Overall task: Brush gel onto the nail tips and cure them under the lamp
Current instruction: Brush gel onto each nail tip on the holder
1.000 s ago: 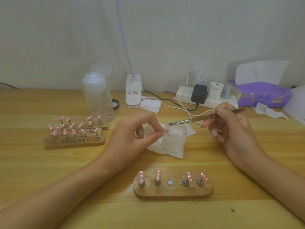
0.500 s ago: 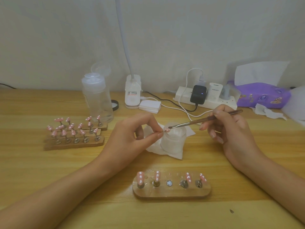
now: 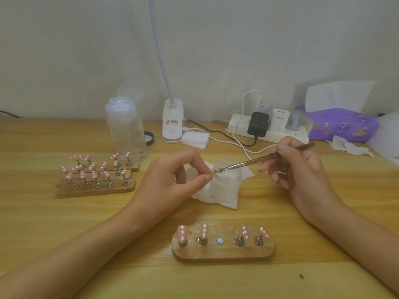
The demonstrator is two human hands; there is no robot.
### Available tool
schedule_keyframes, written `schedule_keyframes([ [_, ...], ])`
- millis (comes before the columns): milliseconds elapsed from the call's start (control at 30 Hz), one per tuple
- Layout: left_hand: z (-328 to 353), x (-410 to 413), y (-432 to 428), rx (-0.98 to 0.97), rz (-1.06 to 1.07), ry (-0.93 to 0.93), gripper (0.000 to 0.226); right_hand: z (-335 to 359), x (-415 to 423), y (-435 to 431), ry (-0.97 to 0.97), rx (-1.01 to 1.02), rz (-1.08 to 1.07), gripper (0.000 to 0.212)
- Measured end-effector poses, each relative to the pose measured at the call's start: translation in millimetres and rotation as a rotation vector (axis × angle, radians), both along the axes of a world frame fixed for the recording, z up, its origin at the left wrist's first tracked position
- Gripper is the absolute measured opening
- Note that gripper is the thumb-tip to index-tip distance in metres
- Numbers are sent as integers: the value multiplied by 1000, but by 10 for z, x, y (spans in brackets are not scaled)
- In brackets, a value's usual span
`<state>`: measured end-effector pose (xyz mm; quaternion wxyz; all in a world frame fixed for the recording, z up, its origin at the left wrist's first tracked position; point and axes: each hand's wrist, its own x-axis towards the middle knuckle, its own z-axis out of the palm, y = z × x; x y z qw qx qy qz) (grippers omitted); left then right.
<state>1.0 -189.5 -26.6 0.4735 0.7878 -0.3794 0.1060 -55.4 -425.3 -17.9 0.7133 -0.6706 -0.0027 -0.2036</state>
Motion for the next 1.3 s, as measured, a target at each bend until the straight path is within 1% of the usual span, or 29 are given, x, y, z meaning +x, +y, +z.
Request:
schedule_keyframes([
  [100, 2, 2, 1, -1, -1, 5, 11, 9, -2, -12, -15, 35, -18, 32],
  [200, -3, 0, 0, 0, -4, 12, 11, 22, -7, 10, -22, -4, 32, 28],
  [300, -1, -7, 1, -6, -5, 26, 12, 1, -1, -8, 6, 7, -14, 23],
  [400, 2, -6, 3, -16, -8, 45, 12, 4, -2, -18, -24, 43, 3, 27],
  [467, -2, -6, 3, -25, -2, 55, 12, 7, -3, -7, -23, 22, 31, 28],
  [600, -5, -4, 9, -26, 6, 70, 11, -8, 8, -20, -10, 22, -16, 34],
  [667, -3, -2, 8, -24, 4, 71, 11, 7, 0, -13, -32, 38, 5, 30],
  [767, -6, -1, 7, -20, 7, 71, 12, 6, -3, -3, -21, -3, 28, 26],
  [867, -8, 5, 15, -20, 1, 80, 12, 1, -3, -18, -12, 32, -13, 31],
  [933, -10, 9, 16, -22, -1, 86, 11, 11, -6, -13, -29, 53, 6, 29],
  [1033, -14, 15, 13, -28, -5, 86, 10, 2, 0, -2, -13, -3, 25, 28],
  [1133, -16, 15, 11, -29, -9, 87, 10, 6, 1, -16, -2, 30, -18, 34],
  [1167, -20, 14, 10, -31, -10, 85, 11, 17, -2, -14, -8, 44, -12, 33],
  [1233, -21, 21, 14, -34, -9, 80, 11, 18, -3, -9, -9, 31, 20, 30],
  [1300, -19, 28, 17, -37, -6, 75, 12, -2, 6, -12, 7, 9, 18, 33],
])
